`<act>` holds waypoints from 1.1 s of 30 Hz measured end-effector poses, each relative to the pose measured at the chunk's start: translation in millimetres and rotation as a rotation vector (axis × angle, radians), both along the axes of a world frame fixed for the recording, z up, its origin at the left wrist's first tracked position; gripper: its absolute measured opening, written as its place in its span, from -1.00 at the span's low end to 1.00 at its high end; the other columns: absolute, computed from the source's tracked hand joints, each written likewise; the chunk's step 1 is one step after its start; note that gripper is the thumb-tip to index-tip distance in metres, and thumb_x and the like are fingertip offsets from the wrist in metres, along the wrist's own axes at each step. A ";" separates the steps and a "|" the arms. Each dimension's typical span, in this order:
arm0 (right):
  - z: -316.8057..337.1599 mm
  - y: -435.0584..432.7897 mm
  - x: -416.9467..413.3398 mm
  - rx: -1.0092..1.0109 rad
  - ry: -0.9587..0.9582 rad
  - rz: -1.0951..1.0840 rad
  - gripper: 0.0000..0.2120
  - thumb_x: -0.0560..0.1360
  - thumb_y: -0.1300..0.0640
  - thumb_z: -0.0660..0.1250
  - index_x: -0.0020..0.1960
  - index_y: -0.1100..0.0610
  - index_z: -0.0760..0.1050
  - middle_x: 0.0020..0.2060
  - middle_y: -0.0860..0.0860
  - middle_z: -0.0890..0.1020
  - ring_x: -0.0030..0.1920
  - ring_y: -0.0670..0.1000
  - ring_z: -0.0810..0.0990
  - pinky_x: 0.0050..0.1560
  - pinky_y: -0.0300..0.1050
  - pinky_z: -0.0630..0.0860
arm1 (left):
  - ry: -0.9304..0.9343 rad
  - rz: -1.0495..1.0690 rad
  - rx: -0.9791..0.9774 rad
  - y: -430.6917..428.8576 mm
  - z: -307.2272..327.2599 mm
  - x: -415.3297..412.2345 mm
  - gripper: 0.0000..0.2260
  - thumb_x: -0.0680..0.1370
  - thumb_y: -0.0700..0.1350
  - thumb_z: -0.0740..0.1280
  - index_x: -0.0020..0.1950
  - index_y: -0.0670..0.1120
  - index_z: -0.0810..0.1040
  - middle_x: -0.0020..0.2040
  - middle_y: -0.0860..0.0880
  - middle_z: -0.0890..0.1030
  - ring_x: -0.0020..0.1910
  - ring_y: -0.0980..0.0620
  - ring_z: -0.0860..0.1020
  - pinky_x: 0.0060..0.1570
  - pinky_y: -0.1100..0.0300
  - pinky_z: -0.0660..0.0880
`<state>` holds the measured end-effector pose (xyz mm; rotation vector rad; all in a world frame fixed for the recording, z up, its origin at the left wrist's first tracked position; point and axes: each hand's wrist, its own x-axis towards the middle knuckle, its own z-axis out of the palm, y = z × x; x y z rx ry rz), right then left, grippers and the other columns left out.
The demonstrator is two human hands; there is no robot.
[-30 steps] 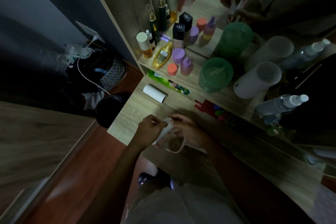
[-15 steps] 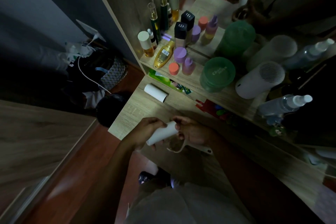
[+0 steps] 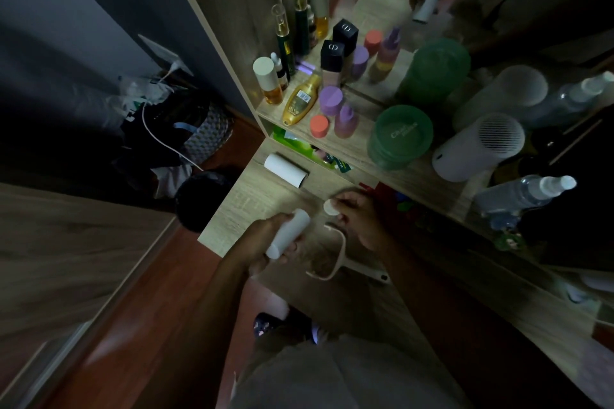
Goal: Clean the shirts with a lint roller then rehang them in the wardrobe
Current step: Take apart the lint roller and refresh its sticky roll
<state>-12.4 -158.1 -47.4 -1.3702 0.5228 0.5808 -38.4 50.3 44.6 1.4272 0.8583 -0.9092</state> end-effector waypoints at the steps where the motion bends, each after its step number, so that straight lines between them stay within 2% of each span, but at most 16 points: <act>1: -4.3 1.0 3.6 -0.065 -0.016 -0.012 -0.94 0.53 0.31 0.38 -0.01 0.21 0.56 -0.12 0.10 0.65 -0.24 -0.07 0.58 -0.36 -0.30 0.50 | 0.008 0.058 -0.010 -0.4 0.9 -1.9 -0.58 0.59 0.04 0.33 0.24 -0.29 0.56 -0.03 -0.24 0.65 -0.33 -0.03 0.60 -0.46 0.22 0.50; 4: -19.9 11.2 15.1 -0.197 -0.095 -0.044 -0.82 0.48 0.40 0.40 -0.17 0.15 0.52 -0.14 0.17 0.63 -0.27 -0.04 0.56 -0.41 -0.32 0.46 | -0.013 0.196 -0.020 -1.7 -1.0 -5.8 -0.53 0.59 0.07 0.33 0.31 -0.28 0.50 -0.16 -0.21 0.64 -0.35 -0.05 0.60 -0.46 0.17 0.52; 6: -32.4 19.5 20.8 -0.281 -0.127 -0.062 -0.73 0.45 0.43 0.41 -0.24 0.10 0.50 -0.17 0.19 0.63 -0.24 0.04 0.59 -0.36 -0.22 0.50 | -0.035 0.308 -0.047 -2.6 0.0 -5.7 -0.50 0.59 0.06 0.31 0.37 -0.28 0.45 -0.24 -0.18 0.63 -0.36 -0.07 0.58 -0.48 0.17 0.49; 9: -53.6 28.3 25.4 -0.359 -0.107 -0.089 -0.70 0.41 0.41 0.45 -0.27 0.05 0.51 -0.18 0.18 0.67 -0.13 0.20 0.68 -0.21 0.03 0.64 | -0.070 0.446 -0.093 -5.7 5.3 -5.9 -0.55 0.60 0.02 0.31 0.37 -0.26 0.46 -0.13 -0.19 0.62 -0.35 -0.04 0.61 -0.52 0.22 0.47; 11: -64.2 32.0 25.5 -0.431 -0.151 -0.070 -0.71 0.38 0.39 0.47 -0.28 0.03 0.52 -0.19 0.18 0.69 -0.14 0.22 0.70 -0.14 0.18 0.67 | -0.090 0.502 -0.113 -7.2 8.6 -6.7 -0.58 0.62 0.00 0.30 0.38 -0.22 0.45 -0.06 -0.19 0.60 -0.33 -0.02 0.61 -0.53 0.24 0.48; 14: -61.7 33.9 22.3 -0.482 -0.225 -0.087 -0.82 0.40 0.41 0.45 -0.20 0.17 0.54 -0.20 0.24 0.69 -0.20 0.18 0.68 -0.14 0.18 0.66 | -0.114 0.542 -0.108 -7.1 10.7 -6.3 -0.70 0.64 0.01 0.29 0.25 -0.16 0.48 -0.10 -0.19 0.60 -0.34 -0.02 0.60 -0.55 0.25 0.48; 17: -44.1 33.0 15.6 -0.480 -0.230 -0.113 -0.91 0.49 0.29 0.42 -0.09 0.13 0.55 -0.16 0.18 0.70 -0.16 0.14 0.69 -0.12 0.15 0.67 | -0.169 0.513 -0.083 -9.0 17.5 -4.6 -0.79 0.66 0.01 0.25 0.00 -0.11 0.53 -0.14 -0.18 0.62 -0.26 -0.04 0.58 -0.49 0.24 0.52; 19: -25.5 33.6 8.8 -0.405 -0.208 -0.078 -0.96 0.55 0.18 0.37 -0.09 0.10 0.55 -0.21 0.09 0.68 -0.23 0.02 0.67 -0.18 0.05 0.64 | -0.218 0.490 -0.066 -9.7 18.9 -3.3 -0.77 0.67 0.03 0.23 -0.01 -0.11 0.55 -0.09 -0.17 0.65 -0.19 -0.03 0.62 -0.34 0.19 0.58; 22: 17.2 39.1 -8.0 -0.114 -0.077 -0.053 -0.83 0.61 0.06 0.30 -0.01 0.15 0.57 -0.28 0.06 0.66 -0.37 -0.09 0.62 -0.32 -0.16 0.51 | -0.334 0.416 0.021 -8.8 15.7 -3.0 -0.68 0.64 0.05 0.29 0.24 -0.16 0.51 0.10 -0.20 0.65 -0.07 -0.06 0.65 -0.25 0.17 0.59; 24: 42.4 40.3 -20.7 0.099 0.002 -0.030 -0.77 0.61 0.06 0.30 0.15 0.20 0.55 -0.17 0.08 0.69 -0.27 -0.02 0.67 -0.24 -0.16 0.54 | -0.405 0.397 0.058 -9.7 15.7 -4.5 -0.65 0.61 0.01 0.35 0.31 -0.15 0.45 0.12 -0.18 0.65 -0.02 -0.06 0.67 -0.25 0.21 0.60; 27: 57.2 37.5 -36.3 0.329 0.009 0.028 -0.68 0.53 0.10 0.39 0.26 0.14 0.50 0.04 0.06 0.70 -0.11 0.08 0.69 -0.07 -0.03 0.57 | -0.494 0.354 0.125 -13.0 16.7 -6.0 -0.64 0.58 -0.02 0.40 0.30 -0.11 0.41 0.13 -0.12 0.65 0.03 -0.03 0.68 -0.25 0.30 0.59; 30: 57.6 38.2 -43.2 0.354 -0.014 0.043 -0.60 0.46 0.18 0.46 0.27 0.09 0.49 0.11 0.08 0.69 0.01 0.14 0.67 0.12 0.14 0.55 | -0.542 0.312 0.149 -13.0 14.7 -5.7 -0.60 0.55 -0.01 0.43 0.31 -0.12 0.41 0.16 -0.11 0.65 0.08 -0.02 0.67 -0.20 0.29 0.59; 33: 56.1 40.3 -43.3 0.272 -0.032 0.050 -0.59 0.47 0.25 0.46 0.28 0.08 0.46 0.09 0.06 0.70 0.01 0.09 0.70 0.04 0.08 0.57 | -0.549 0.293 0.153 -13.3 14.7 -5.8 -0.60 0.55 -0.01 0.43 0.30 -0.13 0.42 0.11 -0.10 0.67 0.00 0.08 0.69 -0.16 0.26 0.59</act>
